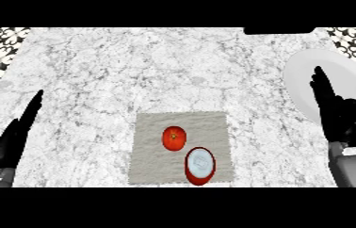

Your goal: Pick the tomato from the placemat and place it in the plate

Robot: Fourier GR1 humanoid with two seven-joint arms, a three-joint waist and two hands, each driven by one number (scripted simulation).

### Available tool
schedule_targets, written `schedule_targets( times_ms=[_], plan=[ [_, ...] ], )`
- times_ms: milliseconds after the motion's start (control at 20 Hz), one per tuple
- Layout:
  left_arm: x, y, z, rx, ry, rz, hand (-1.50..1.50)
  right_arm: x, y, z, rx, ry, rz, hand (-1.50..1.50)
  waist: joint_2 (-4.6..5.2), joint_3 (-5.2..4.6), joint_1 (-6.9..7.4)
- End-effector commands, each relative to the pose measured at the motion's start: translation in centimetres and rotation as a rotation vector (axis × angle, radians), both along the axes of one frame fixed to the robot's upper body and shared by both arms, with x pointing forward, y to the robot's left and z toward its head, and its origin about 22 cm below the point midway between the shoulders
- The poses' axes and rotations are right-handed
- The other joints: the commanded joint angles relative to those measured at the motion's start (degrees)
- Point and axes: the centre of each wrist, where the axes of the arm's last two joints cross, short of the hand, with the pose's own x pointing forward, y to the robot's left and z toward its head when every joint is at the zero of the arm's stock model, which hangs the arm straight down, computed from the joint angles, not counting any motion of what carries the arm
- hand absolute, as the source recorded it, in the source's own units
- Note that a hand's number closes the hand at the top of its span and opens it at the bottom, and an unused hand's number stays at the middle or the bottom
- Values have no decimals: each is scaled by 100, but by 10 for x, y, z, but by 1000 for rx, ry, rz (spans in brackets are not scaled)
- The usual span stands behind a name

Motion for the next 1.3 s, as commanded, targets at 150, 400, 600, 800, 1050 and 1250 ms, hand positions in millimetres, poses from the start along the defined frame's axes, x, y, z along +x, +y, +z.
schedule_targets(
  times_ms=[150, 400, 600, 800, 1050, 1250],
  plan=[
    [1, -59, -29, -341, 158, 24, 0, 24, 52, 62, 78, -267, 79, 150, -201, -103, 70],
    [-14, -109, -51, -593, 236, 0, 0, 13, 52, 37, -194, -288, -224, 150, -234, -122, 10],
    [-12, -118, -48, -619, 244, 3, 0, -25, 125, 17, -29, -423, -272, -150, -217, -97, 3],
    [0, -148, -32, -633, 263, -12, 0, -59, 136, 27, -69, -426, -177, -150, -195, -96, 26],
    [-4, -116, -31, -619, 235, -5, 0, -70, 121, 35, -268, -234, -58, -150, -195, -107, 59],
    [-10, -132, -43, -608, 264, -20, 0, -82, 138, 30, -414, -7, 89, -150, -196, -124, 89]
  ],
)
